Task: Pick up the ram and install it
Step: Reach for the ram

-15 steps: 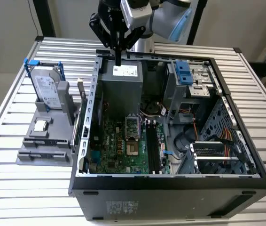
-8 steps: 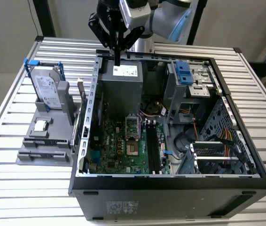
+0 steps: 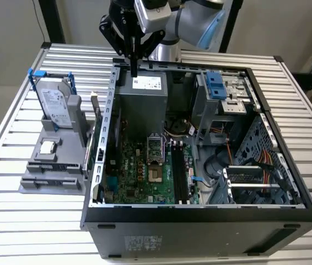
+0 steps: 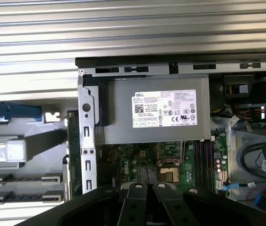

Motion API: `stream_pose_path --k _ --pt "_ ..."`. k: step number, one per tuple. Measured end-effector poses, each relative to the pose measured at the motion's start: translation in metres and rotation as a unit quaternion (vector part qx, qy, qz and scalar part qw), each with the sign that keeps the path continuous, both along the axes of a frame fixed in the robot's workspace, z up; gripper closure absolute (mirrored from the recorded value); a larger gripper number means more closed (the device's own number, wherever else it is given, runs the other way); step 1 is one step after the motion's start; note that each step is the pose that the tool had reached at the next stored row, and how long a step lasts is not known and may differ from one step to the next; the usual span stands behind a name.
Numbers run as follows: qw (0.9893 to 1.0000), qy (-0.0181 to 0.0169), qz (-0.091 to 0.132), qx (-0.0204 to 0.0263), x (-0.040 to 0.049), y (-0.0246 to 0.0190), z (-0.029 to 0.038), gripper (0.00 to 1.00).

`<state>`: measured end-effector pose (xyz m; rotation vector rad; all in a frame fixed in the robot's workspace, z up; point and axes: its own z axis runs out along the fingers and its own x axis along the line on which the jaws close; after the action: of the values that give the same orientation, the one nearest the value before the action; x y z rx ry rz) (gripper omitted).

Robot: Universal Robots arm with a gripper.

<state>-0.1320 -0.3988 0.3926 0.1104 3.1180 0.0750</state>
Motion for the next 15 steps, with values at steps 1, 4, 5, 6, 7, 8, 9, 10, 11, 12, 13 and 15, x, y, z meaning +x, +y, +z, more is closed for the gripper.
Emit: stream_pose_path --k 1,4,5,6,7,8,9,10,11,12,13,15 --pt "1.0 0.0 0.0 0.0 -0.0011 0.0 0.0 1.0" --pt "1.0 0.0 0.0 0.0 -0.0039 0.0 0.0 1.0" --pt "1.0 0.0 0.0 0.0 -0.0048 0.0 0.0 1.0" --pt "1.0 0.0 0.0 0.0 -0.0057 0.0 0.0 1.0" --pt "1.0 0.0 0.0 0.0001 -0.0065 0.0 -0.0001 1.0" --pt "1.0 0.0 0.0 0.0 -0.0073 0.0 0.0 1.0" --pt "1.0 0.0 0.0 0.0 -0.0081 0.0 0.0 1.0" --pt "1.0 0.0 0.0 0.0 -0.0091 0.0 0.0 1.0" --pt "1.0 0.0001 0.0 -0.0001 -0.0102 0.0 0.0001 1.0" --pt "1.0 0.0 0.0 0.0 -0.0116 0.0 0.0 1.0" --pt "1.0 0.0 0.0 0.0 -0.013 0.0 0.0 1.0" --pt "1.0 0.0 0.0 0.0 -0.0155 0.0 0.0 1.0"
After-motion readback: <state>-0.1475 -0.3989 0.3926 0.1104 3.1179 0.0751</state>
